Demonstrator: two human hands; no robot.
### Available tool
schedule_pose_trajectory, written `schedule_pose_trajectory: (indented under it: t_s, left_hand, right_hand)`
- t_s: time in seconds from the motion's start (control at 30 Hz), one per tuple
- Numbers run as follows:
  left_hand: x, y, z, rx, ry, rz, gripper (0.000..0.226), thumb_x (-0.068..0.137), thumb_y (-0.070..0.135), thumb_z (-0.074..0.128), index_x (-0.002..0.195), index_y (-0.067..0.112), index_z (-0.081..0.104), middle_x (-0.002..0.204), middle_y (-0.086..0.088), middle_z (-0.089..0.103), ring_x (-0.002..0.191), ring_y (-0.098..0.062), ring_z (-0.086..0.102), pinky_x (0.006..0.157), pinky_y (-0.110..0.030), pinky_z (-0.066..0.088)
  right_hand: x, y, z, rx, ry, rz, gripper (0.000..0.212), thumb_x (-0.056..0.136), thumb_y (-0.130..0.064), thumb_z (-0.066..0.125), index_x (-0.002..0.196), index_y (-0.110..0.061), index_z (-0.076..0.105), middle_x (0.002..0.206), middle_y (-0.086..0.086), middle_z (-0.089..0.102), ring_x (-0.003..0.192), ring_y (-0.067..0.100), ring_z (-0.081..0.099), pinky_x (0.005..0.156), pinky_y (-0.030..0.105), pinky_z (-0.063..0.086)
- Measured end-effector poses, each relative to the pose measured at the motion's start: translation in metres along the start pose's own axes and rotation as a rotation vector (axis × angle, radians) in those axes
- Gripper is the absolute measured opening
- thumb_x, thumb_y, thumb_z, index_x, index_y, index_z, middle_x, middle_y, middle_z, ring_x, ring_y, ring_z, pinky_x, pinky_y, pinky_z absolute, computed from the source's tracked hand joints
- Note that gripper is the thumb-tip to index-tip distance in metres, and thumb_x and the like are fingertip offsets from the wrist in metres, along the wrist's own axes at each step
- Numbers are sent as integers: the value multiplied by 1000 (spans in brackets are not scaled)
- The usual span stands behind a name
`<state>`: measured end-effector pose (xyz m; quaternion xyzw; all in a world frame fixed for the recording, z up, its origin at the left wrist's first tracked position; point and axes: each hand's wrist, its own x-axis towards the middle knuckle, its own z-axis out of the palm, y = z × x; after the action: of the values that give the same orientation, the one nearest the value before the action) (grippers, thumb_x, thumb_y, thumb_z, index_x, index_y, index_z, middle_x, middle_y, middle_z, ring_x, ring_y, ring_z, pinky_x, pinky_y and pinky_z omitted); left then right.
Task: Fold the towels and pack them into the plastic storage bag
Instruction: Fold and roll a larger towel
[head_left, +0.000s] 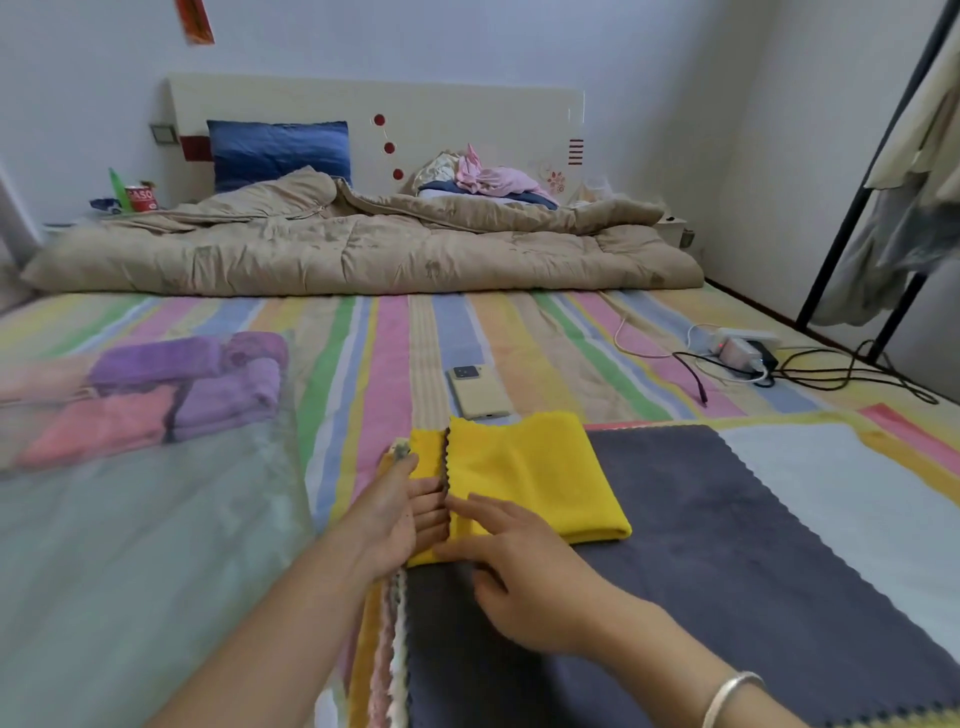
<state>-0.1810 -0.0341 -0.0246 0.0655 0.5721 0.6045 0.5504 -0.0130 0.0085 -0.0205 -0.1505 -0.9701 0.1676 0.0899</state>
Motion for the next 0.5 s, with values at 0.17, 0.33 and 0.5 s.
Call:
schedule_pose_trajectory:
  t_s: [0.17, 0.33, 0.5]
  left_hand:
    - [13, -6, 13, 259, 144, 139, 29, 91, 42, 62, 86, 13, 59, 77, -9, 62, 58, -20, 59, 47, -23, 48]
    - [26, -6, 29, 822, 446, 424, 49, 82, 50, 69, 63, 20, 35, 56, 1, 35, 57, -21, 40, 52, -29, 25]
    - [18, -11, 25, 937, 662, 647, 24, 90, 37, 61, 75, 19, 53, 77, 0, 57, 76, -24, 52, 57, -31, 32]
  right_hand:
    - [-5, 17, -18, 250, 245, 136, 44, 76, 3, 45, 87, -28, 74, 129, -14, 55, 124, 6, 44, 93, 15, 33]
    - [-8, 46, -31, 146, 492, 278, 39, 83, 1, 53, 102, -30, 68, 130, -15, 54, 125, 5, 43, 93, 17, 32]
    - [5, 65, -36, -57, 375, 338, 42, 98, -26, 49, 140, -27, 46, 154, -6, 33, 142, 15, 26, 112, 27, 22]
